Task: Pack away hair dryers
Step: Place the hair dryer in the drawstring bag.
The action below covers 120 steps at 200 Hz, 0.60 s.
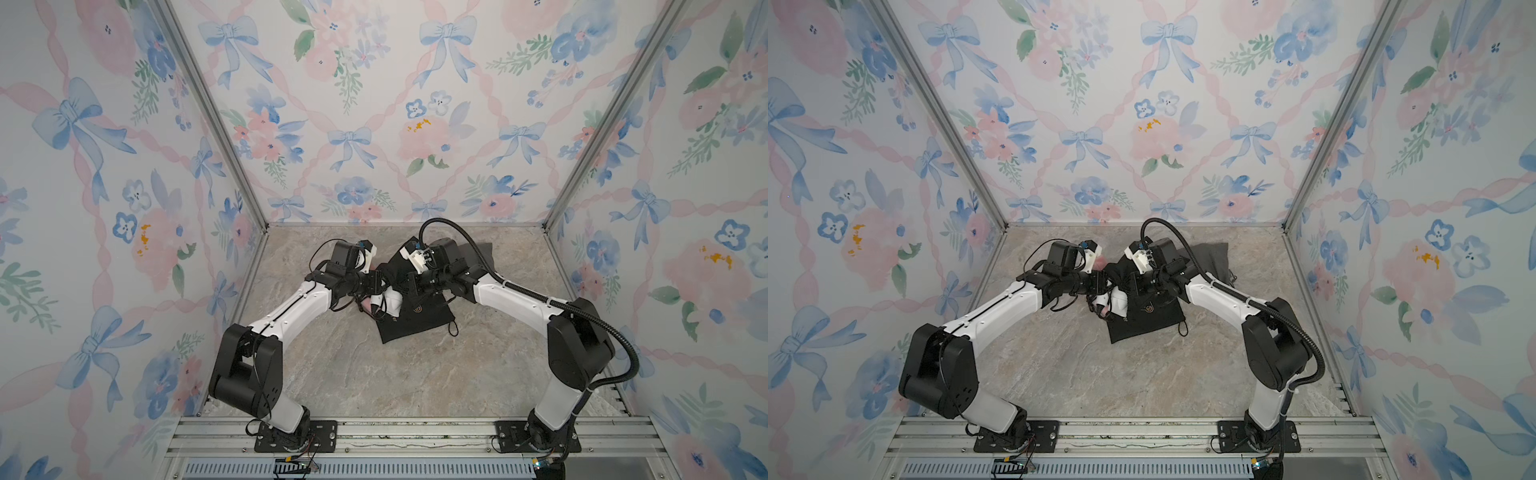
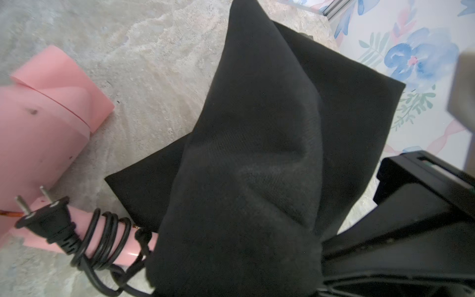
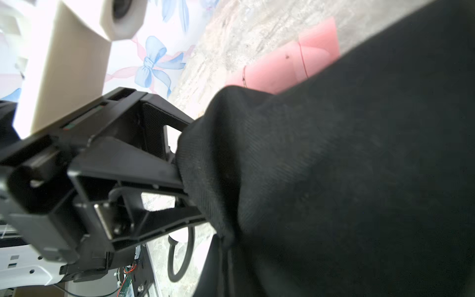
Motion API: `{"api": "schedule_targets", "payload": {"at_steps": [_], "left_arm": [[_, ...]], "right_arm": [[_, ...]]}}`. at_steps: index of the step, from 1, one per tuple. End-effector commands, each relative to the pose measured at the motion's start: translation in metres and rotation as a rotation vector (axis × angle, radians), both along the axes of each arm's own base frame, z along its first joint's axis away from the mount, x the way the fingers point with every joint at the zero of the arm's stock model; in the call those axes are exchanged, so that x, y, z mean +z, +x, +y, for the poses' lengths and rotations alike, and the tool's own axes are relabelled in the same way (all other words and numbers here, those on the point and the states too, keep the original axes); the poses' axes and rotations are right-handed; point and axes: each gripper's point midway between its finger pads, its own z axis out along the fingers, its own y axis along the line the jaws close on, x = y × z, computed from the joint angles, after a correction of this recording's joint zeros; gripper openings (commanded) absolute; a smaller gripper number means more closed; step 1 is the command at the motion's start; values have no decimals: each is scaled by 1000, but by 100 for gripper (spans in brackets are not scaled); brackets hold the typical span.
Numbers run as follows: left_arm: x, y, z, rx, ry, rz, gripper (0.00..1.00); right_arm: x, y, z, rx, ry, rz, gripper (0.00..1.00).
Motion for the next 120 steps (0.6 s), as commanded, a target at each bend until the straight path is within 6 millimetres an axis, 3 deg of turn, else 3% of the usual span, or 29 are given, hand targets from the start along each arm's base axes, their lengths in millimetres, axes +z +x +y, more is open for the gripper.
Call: {"api": "schedule_targets", "payload": {"at_steps": [1, 33, 63, 120], "left_arm": [[28, 15, -24, -19, -122, -106, 14], [21, 18, -46, -30, -142, -99, 25], [3, 16, -53, -26, -140, -69, 34], [-14, -3, -39, -7, -128, -40, 34]], "right_arm": [[-4, -3, -7, 2, 5, 30, 0], [-2, -1, -13, -9, 20, 38, 0], [-3, -4, -18, -3, 27, 57, 0], [-18, -9, -30, -13, -10, 97, 0]]}}
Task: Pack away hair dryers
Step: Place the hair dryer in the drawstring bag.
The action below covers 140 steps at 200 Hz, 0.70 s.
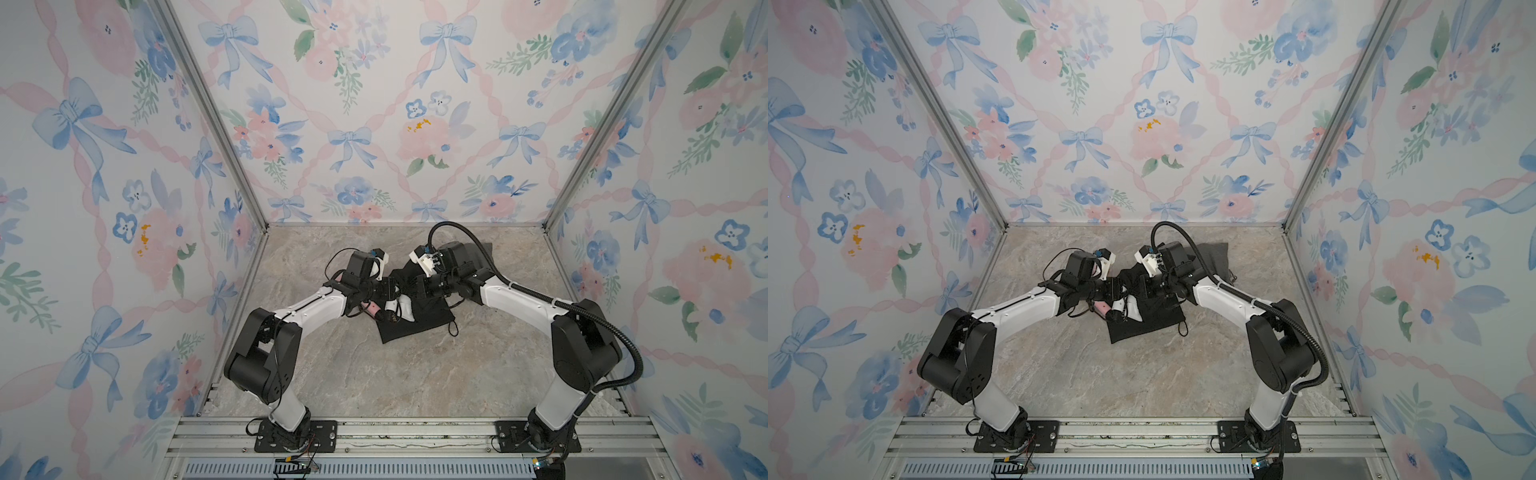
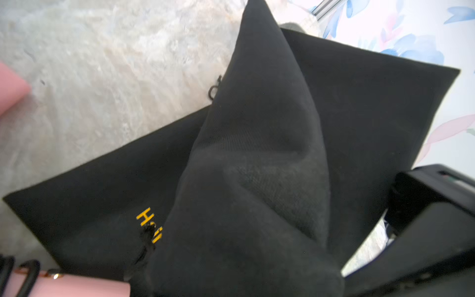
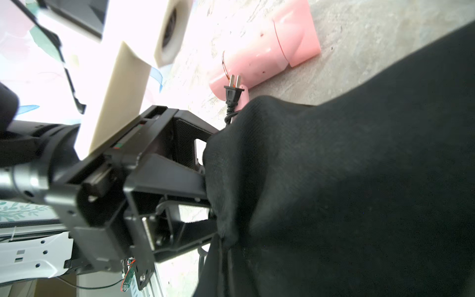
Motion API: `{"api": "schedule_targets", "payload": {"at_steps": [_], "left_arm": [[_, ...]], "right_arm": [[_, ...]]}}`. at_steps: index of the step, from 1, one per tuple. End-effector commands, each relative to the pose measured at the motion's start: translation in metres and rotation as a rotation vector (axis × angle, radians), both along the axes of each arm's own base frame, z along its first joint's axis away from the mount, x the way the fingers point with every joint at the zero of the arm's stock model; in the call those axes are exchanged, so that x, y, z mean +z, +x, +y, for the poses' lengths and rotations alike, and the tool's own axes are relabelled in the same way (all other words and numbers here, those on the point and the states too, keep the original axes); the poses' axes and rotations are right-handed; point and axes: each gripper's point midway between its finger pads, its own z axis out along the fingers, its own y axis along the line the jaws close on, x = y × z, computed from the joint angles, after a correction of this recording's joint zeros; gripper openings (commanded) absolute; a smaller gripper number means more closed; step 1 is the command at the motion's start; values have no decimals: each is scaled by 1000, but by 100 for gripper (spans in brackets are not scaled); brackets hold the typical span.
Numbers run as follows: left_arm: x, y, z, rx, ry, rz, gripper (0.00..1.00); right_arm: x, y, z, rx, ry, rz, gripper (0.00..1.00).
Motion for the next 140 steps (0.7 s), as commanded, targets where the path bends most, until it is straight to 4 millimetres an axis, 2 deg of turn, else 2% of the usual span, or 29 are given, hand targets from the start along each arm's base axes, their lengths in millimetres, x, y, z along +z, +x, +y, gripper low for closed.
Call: {"api": "schedule_targets", "payload": {"at_steps": [1, 47, 75, 108, 140], "left_arm": [[25, -1, -1, 0, -60, -73, 34], [33, -14, 23, 47, -75, -82, 33], [36, -19, 23, 44, -86, -81, 33], [18, -20, 18, 31, -69, -41, 35], [2, -17, 11, 15, -42, -14, 37]], "right_arm": [[-4, -7, -6, 9, -1, 34, 0], [-4, -10, 2, 27, 51, 108, 0], [-23, -8, 4, 44, 39, 165, 0], [-44, -3, -1, 39, -12, 171, 0], [-48, 1, -4, 37, -20, 171, 0]]}}
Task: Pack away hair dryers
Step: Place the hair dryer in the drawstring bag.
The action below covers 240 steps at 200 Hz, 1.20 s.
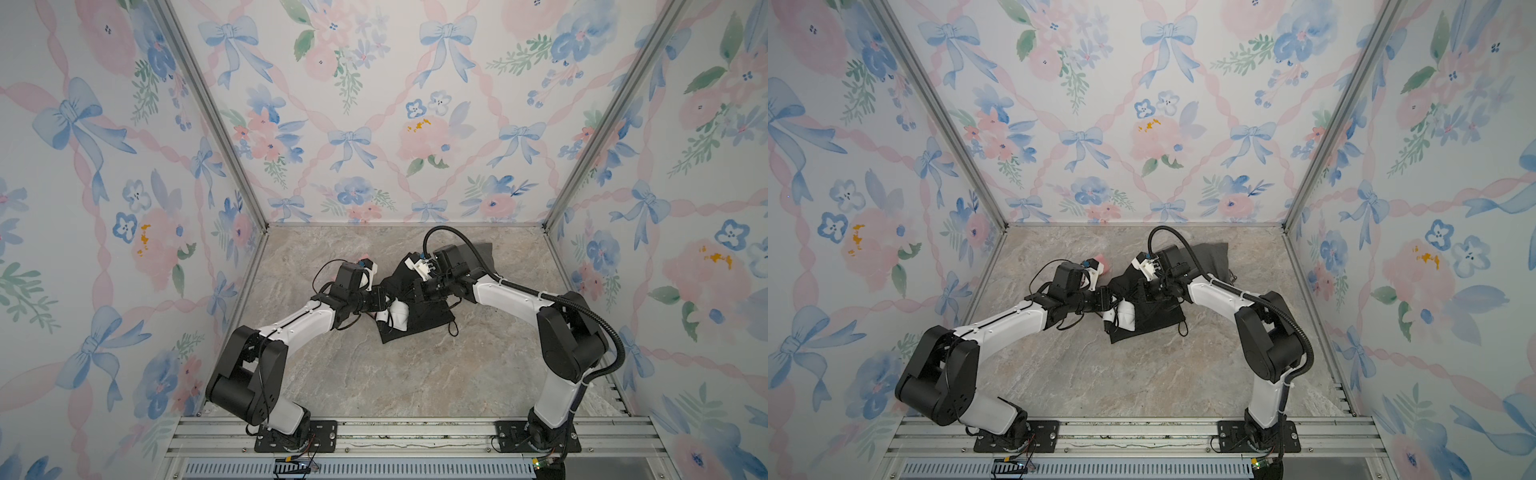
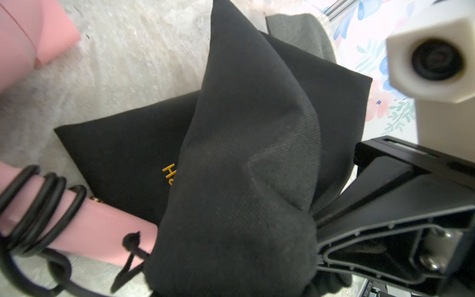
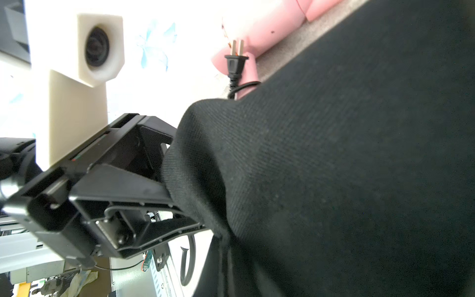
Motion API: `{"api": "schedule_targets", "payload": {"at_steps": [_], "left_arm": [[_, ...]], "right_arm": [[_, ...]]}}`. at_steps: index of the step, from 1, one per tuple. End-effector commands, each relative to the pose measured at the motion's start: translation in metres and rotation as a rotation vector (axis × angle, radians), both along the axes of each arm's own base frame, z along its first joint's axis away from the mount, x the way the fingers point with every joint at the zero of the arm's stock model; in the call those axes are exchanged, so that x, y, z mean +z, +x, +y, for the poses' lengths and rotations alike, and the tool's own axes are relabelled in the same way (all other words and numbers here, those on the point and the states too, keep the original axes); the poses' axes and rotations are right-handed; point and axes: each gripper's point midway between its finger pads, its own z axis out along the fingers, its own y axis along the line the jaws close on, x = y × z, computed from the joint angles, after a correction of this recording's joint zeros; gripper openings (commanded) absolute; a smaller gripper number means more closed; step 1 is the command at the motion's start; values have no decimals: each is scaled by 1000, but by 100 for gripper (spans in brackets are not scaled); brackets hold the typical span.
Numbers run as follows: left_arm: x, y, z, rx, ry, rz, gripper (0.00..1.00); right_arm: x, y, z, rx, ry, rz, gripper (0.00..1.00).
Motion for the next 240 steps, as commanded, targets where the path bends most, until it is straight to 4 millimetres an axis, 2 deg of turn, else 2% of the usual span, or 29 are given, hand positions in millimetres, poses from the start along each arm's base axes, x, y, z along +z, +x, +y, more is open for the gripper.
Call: {"api": "schedule_targets", "payload": {"at_steps": [1, 45, 88, 103, 127, 203, 240], "left_arm": [[10, 9, -16, -35, -39, -45, 37], [-4, 15, -26, -58, -16, -27, 43], [2, 16, -31, -88, -6, -63, 71], [3, 14, -30, -91, -1, -71, 77], [8, 11, -24, -83, 5, -89, 78], [47, -12, 13, -10, 5, -222, 77], [43, -18, 31, 56, 36, -236, 75]], "right_arm": [[-17, 6, -8, -6, -40, 31, 0], [-22, 8, -14, -17, -64, 28, 0], [-23, 10, -20, -31, -70, 26, 0], [-17, 12, -20, -36, -54, 21, 0], [-2, 14, -17, -41, -9, 19, 0], [73, 31, -13, -95, 205, 11, 0], [87, 36, -13, -115, 243, 42, 0]]}}
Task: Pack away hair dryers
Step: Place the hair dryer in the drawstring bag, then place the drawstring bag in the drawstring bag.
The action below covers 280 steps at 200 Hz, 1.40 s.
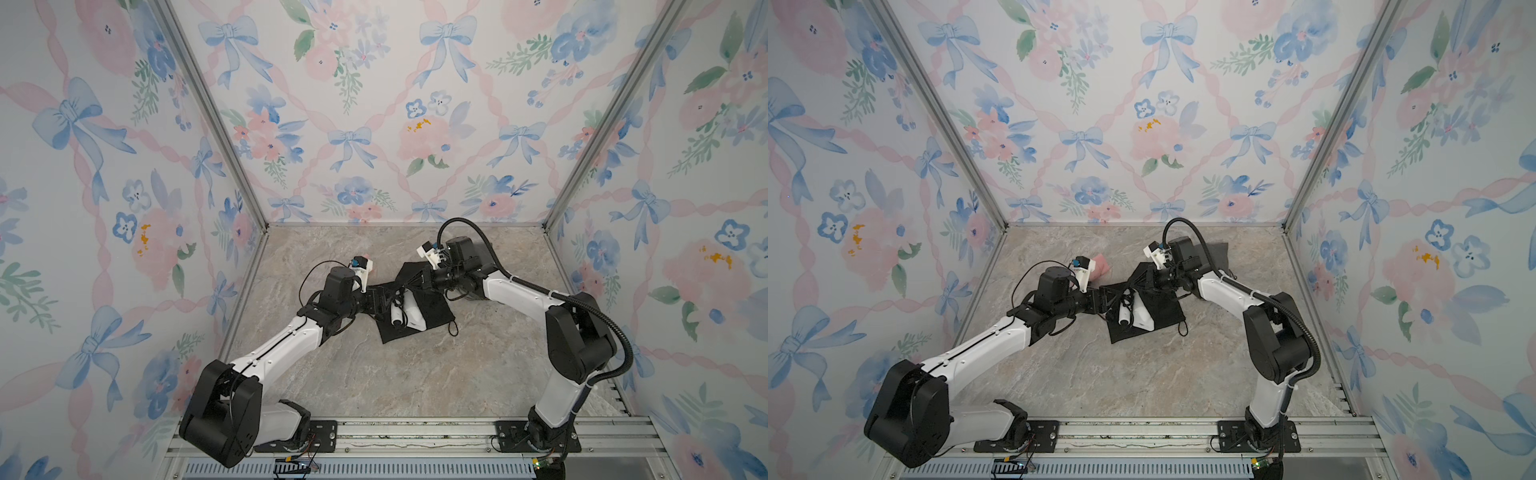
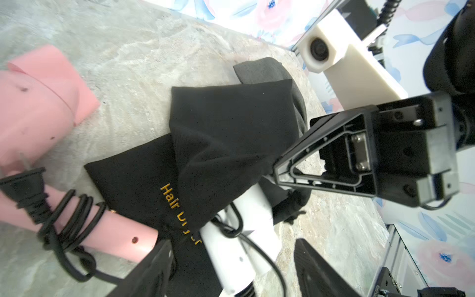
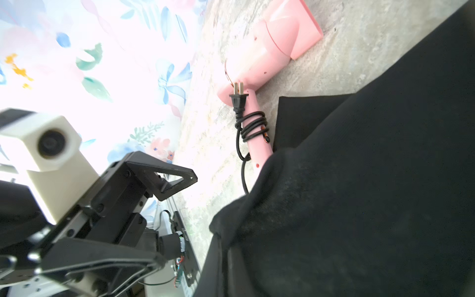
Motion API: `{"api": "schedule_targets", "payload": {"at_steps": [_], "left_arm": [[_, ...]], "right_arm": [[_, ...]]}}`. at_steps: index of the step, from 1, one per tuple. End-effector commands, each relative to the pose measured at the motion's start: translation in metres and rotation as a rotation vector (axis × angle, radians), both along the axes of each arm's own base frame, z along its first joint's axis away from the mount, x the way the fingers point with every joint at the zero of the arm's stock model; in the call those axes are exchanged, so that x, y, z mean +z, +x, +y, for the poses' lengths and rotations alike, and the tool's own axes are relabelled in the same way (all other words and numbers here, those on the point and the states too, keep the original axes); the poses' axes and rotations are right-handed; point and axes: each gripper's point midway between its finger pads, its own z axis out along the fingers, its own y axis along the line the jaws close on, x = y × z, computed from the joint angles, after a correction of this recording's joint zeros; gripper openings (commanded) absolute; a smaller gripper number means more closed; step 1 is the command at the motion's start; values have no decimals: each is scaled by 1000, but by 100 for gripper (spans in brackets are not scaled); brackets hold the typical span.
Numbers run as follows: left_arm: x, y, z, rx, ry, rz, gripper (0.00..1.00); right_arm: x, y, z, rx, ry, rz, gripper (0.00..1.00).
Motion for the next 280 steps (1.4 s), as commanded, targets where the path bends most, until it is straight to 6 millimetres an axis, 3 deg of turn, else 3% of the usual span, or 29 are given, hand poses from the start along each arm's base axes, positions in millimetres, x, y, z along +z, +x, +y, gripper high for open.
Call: {"api": "schedule_targets", "payload": {"at_steps": [1, 18, 22, 38, 112, 122, 126, 183, 249, 265, 280], "left_arm": [[-12, -2, 14, 47, 44, -4, 75], [-14, 0, 17, 76, 54, -3, 74], [-28, -5, 20, 78, 69, 23, 73], [-33, -6, 18, 79, 95, 16, 72], [-20, 12, 21, 129, 119, -68, 68], [-23, 13, 18, 118, 117, -66, 68], [-9, 19, 15, 118, 102, -93, 68], [13, 30, -1, 74, 61, -154, 67], [7, 54, -26, 8, 83, -174, 65], [5, 62, -31, 3, 88, -177, 53], [7, 67, -35, -4, 84, -179, 29]], "right_arm": [[46, 8, 4, 2, 102, -43, 0], [50, 10, 2, -12, 111, -31, 0], [52, 11, 2, -15, 115, -29, 0], [58, 11, 0, -14, 128, -27, 0], [75, 12, 0, -8, 206, 6, 0], [78, 13, 1, -6, 220, 10, 0], [79, 13, 1, -7, 225, 12, 0], [87, 12, 4, 5, 214, 4, 0], [95, 7, 8, 23, 207, -13, 0], [99, 6, 7, 25, 199, -20, 0], [100, 6, 3, 21, 166, -39, 0]]}}
